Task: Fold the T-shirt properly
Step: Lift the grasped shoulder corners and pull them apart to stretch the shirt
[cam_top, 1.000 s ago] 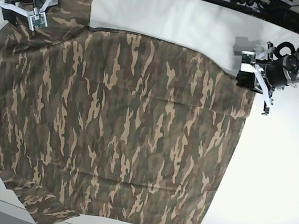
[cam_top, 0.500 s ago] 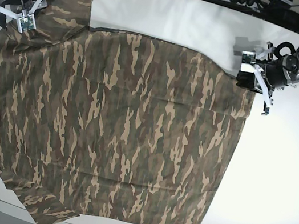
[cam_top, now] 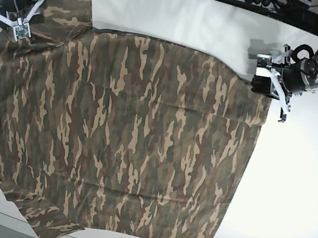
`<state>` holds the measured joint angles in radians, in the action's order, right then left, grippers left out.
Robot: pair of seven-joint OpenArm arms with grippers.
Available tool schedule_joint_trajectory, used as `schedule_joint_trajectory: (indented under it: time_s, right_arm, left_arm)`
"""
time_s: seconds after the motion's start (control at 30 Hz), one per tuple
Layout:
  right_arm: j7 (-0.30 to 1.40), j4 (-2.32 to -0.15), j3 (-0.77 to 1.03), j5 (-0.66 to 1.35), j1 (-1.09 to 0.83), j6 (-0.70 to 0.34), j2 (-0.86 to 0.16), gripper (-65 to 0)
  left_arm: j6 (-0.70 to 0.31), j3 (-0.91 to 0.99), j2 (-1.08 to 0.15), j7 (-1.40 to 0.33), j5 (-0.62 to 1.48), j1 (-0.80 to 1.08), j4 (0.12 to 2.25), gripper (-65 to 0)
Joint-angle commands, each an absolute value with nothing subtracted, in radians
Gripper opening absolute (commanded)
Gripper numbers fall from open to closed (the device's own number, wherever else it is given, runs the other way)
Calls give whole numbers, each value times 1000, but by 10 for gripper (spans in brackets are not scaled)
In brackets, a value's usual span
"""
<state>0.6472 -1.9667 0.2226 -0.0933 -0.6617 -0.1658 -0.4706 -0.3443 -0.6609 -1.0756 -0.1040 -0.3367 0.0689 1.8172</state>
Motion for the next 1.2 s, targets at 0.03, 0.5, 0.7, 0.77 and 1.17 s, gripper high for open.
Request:
schedule_joint_trajectory:
  time_s: [0.03,0.5,0.7,0.77,1.17]
  right_arm:
    - [628,-1978,231,-101,-656,-158,-491,-512]
    - [678,-1998,231,-112,-665,-106,-502,-650]
    - [679,-2137,231,-130,-738,-100,-501,-650]
    - [679,-2185,231,-160,-775,-89,-501,-650]
    - [686,-2284,231,-252,-979,-63,-502,-650]
  left_arm:
    - [-377,-661,-1095,-132,-337,69,1814,-650]
    - [-261,-661,-1100,-257,-385,72,1890,-650]
    - [-249,-661,-1123,-328,-384,93,2037,-650]
    - [-228,-661,-1143,-355,-385,110,2080,-650]
    - [-127,-661,-1219,-463,-483,241,2135,-650]
